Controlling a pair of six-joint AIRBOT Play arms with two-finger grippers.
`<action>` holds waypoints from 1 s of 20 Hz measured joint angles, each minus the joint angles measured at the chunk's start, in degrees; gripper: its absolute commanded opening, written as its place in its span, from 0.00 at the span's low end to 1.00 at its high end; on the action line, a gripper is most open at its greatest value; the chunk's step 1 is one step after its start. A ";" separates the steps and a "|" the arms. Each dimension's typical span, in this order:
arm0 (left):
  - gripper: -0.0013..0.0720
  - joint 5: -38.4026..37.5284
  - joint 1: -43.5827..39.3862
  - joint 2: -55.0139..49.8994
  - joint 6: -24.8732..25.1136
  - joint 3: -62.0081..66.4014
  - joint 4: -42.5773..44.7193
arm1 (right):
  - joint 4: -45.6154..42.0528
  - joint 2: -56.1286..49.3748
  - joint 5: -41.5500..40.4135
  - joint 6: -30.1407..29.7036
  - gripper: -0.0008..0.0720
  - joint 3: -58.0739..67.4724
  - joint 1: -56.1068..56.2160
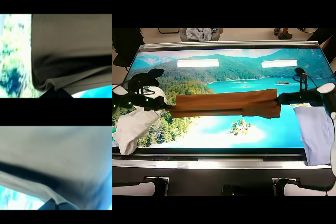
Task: Fold the shirts.
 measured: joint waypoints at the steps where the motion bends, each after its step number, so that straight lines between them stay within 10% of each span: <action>1: 0.05 -0.11 -0.24 -2.89 -0.44 3.80 -0.02 | 0.48 -3.28 -1.18 0.50 0.06 3.61 0.79; 9: 0.08 -2.78 -1.53 -22.49 -6.05 22.69 0.00 | 0.04 -20.28 -5.60 7.91 0.08 17.07 3.91; 10: 0.34 -2.80 -1.57 -23.67 -6.38 23.39 -0.11 | 0.02 -20.96 -6.03 7.96 0.27 17.40 4.07; 11: 0.69 -2.75 -1.55 -24.63 -6.64 23.93 -0.15 | 0.09 -21.40 -6.58 7.98 0.73 17.64 4.20; 12: 0.83 -2.78 -1.49 -25.22 -6.99 24.41 -0.39 | 0.44 -21.51 -6.71 7.52 0.95 17.88 4.15; 20: 0.82 -6.12 -0.22 -20.61 -7.39 29.73 -3.52 | -6.49 -18.60 0.92 5.22 1.00 19.15 -5.51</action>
